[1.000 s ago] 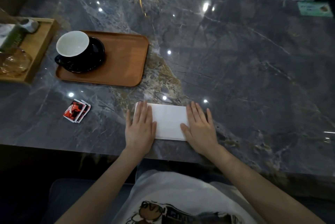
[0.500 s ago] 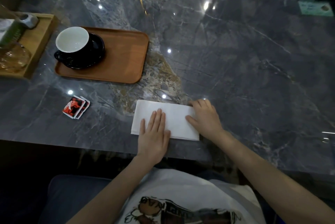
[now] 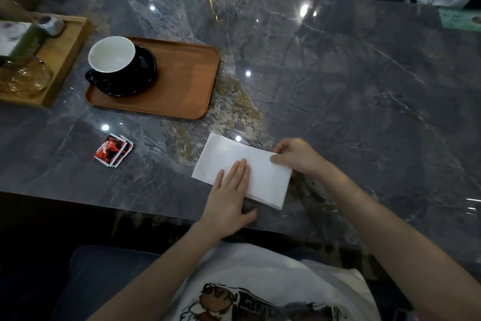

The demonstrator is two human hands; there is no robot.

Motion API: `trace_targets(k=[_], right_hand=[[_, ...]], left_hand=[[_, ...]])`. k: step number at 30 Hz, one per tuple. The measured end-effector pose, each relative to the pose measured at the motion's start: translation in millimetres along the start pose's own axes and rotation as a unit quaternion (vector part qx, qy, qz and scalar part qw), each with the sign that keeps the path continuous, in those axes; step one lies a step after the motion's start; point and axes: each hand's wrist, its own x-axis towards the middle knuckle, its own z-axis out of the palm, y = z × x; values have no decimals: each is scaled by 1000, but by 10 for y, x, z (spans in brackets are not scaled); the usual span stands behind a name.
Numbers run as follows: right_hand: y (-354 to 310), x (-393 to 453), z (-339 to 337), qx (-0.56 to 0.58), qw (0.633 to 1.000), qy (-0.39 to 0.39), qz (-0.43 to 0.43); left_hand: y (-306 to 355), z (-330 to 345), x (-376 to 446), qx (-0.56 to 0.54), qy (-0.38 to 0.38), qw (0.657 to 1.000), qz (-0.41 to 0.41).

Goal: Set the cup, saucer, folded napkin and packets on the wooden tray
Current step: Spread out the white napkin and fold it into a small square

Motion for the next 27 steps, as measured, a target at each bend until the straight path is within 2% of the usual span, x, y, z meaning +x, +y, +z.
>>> trace_targets(k=[4,7,9,10,13,15,17,18,22,23,24,27], right_hand=[[-97,3,-20,45,999,-21,15],[-240,-15,-50,109,992,-53,37],[-342,-3,-73,130,988,-65,45],[-397,3,-87,132,988,-66,50],[-471,96,-99,156,982,-83,73],[-464,186,-75,178,974,-117,78],[-448,276,-31,185,967,-153,82],[-446,313,-2,183,965,-167,84],[-501,355,100,117,976,-176,39],[-518,362,122,91,980,-176,21],[-528,374,138,64,982,-176,1],[-549,420,174,0,984,-172,-43]], left_hand=[[247,61,-23,-9,28,998,-49],[324,47,-8,-53,87,992,-72],[333,19,-31,-108,99,987,-69],[324,10,-59,-169,113,976,-76],[297,-122,-116,-365,132,909,-150],[250,-174,-117,-401,169,881,-186],[182,-195,-97,-452,167,842,-243],[157,-207,-84,-493,162,811,-270],[64,-249,-18,-657,189,646,-341],[46,-264,-8,-677,196,617,-350],[37,-285,-7,-687,198,602,-354],[3,-293,-2,-691,196,596,-359]])
